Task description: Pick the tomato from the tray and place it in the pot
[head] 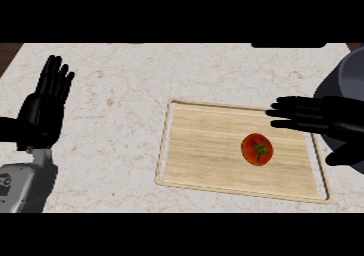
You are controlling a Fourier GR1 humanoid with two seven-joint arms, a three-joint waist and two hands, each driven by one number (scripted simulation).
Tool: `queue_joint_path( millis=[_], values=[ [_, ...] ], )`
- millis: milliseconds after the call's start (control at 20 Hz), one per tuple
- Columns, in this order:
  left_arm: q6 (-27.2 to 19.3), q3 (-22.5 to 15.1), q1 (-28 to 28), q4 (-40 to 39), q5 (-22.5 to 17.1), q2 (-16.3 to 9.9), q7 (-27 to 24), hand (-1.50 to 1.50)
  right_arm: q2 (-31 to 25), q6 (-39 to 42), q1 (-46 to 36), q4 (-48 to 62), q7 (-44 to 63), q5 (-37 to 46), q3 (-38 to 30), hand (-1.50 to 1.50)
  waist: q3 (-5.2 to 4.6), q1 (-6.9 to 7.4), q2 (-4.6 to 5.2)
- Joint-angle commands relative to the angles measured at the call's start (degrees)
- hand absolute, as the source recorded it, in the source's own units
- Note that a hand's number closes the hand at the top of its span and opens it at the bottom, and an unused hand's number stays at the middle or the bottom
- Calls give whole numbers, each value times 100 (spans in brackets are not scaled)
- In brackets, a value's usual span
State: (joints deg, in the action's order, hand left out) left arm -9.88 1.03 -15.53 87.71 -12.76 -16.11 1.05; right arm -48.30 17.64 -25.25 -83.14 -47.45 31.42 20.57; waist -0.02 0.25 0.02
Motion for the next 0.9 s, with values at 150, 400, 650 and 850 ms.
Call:
queue_joint_path(
  millis=[150,400,650,850],
  values=[
    [-68,-93,224,287,246,256,-4,0,536,-84,226,355,-452,697,-4,-150,3,0,-1],
    [93,126,-7,-21,156,198,128,0,602,-227,717,-275,-614,708,-147,-150,2,-62,-10],
    [328,302,333,230,149,147,20,0,1320,-268,508,-56,-82,1406,-113,-150,2,-4,-7],
    [91,173,-307,-211,387,381,187,0,1708,-287,131,425,185,1875,-134,-150,2,-7,6]
  ],
)
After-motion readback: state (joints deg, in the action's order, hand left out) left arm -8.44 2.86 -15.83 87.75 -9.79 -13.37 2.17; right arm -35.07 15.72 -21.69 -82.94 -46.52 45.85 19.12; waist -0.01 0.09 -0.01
